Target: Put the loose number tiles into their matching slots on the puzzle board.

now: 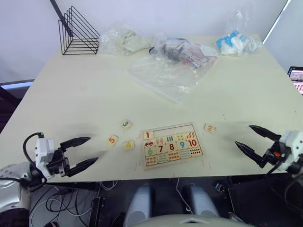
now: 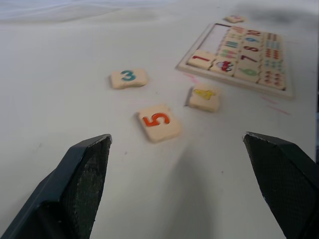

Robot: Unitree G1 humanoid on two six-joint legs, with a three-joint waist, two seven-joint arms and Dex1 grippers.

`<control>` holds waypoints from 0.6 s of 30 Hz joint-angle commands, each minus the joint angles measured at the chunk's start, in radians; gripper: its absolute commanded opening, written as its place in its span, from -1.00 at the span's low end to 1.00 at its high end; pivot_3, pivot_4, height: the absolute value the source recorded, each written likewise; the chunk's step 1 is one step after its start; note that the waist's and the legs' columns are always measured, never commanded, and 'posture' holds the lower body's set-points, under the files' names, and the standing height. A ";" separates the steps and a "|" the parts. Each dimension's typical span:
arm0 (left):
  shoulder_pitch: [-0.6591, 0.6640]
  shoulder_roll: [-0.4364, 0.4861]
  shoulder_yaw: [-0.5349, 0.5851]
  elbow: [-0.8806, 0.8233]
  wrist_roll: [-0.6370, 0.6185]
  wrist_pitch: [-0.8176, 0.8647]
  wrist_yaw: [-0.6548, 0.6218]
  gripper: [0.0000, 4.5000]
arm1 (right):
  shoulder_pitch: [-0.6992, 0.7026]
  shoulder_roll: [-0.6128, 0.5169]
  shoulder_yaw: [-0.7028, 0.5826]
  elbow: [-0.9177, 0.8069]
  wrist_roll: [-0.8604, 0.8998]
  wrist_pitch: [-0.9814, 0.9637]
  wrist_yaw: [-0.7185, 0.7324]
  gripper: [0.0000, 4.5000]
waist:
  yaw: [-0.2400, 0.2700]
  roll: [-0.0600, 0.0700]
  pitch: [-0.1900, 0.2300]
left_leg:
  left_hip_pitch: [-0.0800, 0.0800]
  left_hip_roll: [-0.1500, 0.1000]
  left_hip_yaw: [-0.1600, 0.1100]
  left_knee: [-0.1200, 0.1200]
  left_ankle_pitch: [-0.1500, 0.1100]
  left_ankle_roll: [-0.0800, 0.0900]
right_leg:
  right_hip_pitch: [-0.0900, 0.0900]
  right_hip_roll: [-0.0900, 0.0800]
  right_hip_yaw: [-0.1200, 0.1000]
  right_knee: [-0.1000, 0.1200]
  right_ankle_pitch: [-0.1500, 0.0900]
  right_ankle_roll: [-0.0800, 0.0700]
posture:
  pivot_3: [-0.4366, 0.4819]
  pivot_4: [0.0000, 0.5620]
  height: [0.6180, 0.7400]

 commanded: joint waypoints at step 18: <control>-0.044 0.240 -0.251 -0.094 -0.250 -0.078 -0.054 1.00 | -0.362 -0.164 0.281 0.166 -0.142 0.165 0.124 0.96 | -0.002 0.001 0.001 | 0.000 0.000 -0.001 0.000 0.000 0.000 | 0.000 0.000 0.000 0.000 0.000 0.000 | -0.05 -0.47 1.00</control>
